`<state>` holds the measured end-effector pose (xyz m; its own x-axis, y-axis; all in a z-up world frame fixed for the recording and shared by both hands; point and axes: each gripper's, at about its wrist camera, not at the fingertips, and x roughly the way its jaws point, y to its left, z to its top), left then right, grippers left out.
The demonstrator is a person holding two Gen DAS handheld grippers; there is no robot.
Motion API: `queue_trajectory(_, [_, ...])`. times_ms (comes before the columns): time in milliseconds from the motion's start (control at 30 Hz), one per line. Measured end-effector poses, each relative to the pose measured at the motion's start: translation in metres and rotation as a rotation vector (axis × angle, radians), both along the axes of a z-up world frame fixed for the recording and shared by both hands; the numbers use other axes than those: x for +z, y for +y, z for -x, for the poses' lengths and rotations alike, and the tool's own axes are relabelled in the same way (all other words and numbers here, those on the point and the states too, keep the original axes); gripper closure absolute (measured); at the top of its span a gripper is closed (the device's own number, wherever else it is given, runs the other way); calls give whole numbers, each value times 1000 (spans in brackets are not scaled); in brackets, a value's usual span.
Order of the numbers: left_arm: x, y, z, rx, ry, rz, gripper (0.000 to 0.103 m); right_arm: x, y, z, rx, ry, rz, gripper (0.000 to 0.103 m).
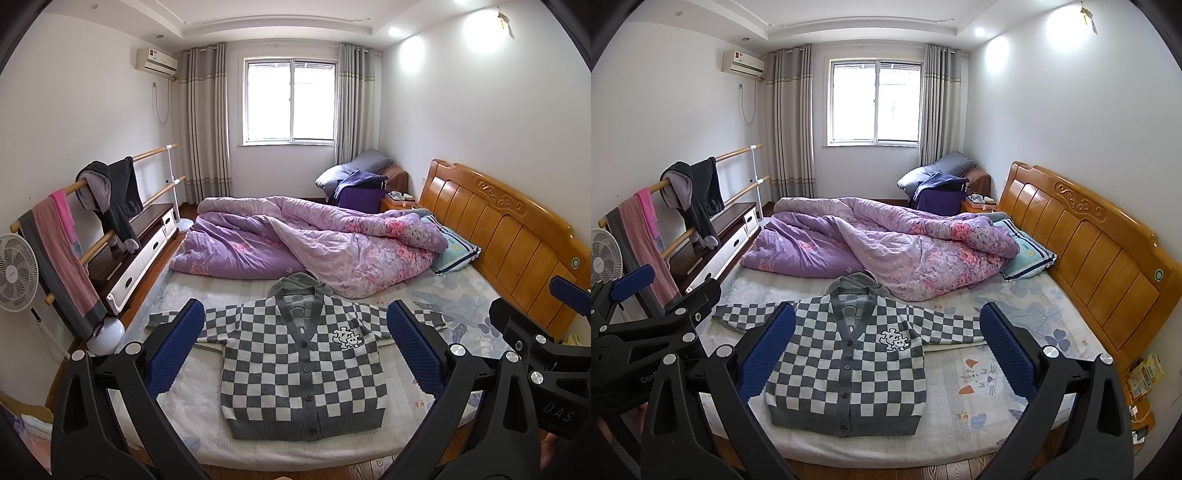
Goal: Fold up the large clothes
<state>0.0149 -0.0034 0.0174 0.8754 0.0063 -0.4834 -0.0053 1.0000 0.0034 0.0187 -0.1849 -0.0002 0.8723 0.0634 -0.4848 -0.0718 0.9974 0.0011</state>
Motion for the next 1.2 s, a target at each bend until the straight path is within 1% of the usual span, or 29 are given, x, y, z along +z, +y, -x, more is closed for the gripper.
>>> queue_trajectory(567, [-3, 0, -2, 0, 3, 1, 4, -6, 0, -1, -3, 5, 4, 7])
queue_trajectory(767, [-10, 1, -3, -3, 7, 1, 4, -8, -1, 0, -3, 7, 4, 7])
queue_trajectory(967, [-16, 3, -2, -5, 9, 2, 4, -17, -1, 1, -9, 13, 8, 7])
queue_trajectory(1200, [-20, 5, -4, -8, 14, 3, 4, -15, -1, -1, -8, 15, 8, 7])
